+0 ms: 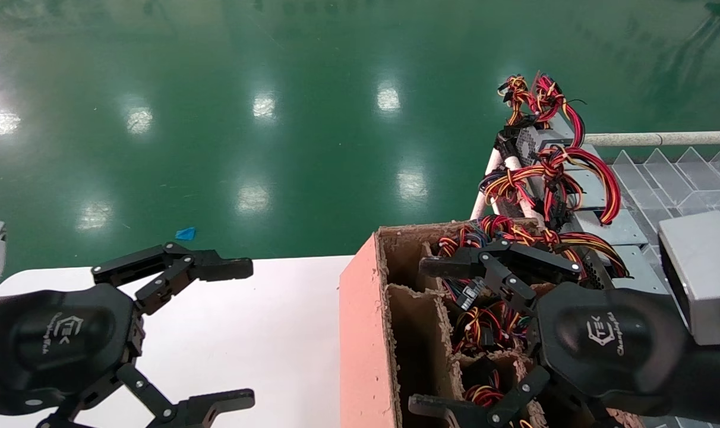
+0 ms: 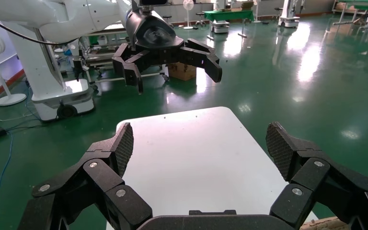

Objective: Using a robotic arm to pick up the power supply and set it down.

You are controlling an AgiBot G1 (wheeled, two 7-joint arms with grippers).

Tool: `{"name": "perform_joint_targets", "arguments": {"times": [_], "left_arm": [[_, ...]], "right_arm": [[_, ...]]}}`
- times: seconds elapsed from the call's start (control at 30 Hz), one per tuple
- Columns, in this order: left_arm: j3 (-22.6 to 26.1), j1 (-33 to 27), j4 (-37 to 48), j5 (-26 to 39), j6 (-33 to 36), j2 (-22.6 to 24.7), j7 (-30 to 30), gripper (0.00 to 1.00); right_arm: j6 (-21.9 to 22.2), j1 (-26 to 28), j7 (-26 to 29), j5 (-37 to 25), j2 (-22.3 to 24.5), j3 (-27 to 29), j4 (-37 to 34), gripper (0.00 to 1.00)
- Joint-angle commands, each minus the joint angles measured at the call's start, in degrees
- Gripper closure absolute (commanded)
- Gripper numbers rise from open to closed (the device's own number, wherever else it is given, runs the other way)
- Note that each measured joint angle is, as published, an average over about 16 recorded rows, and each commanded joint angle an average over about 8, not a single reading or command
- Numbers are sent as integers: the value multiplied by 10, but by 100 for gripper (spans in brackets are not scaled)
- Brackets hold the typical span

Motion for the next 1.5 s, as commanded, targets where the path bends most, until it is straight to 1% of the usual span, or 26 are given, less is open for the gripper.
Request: {"name": "perform_joint_targets", "arguments": {"times": [0.03, 0.67, 0.7, 0.93, 0.97, 1.1, 1.2, 1.5], "left_arm": [[0, 0, 0, 0, 0, 0, 0, 0], [0, 0, 0, 0, 0, 0, 0, 0], [0, 0, 0, 0, 0, 0, 0, 3], [0, 0, 0, 0, 0, 0, 0, 90], [0, 0, 0, 0, 0, 0, 0, 100], [0, 0, 0, 0, 0, 0, 0, 100], [0, 0, 0, 0, 0, 0, 0, 100], [0, 0, 0, 0, 0, 0, 0, 100]], "right_arm": [[0, 0, 0, 0, 0, 0, 0, 0], [0, 0, 0, 0, 0, 0, 0, 0], [0, 0, 0, 0, 0, 0, 0, 0], [0, 0, 0, 0, 0, 0, 0, 0], [0, 0, 0, 0, 0, 0, 0, 0], [2, 1, 1, -7, 5, -1, -1, 0], [10, 3, 5, -29, 16, -5, -6, 0], [52, 19, 29, -168, 75, -35, -5, 0]]}}
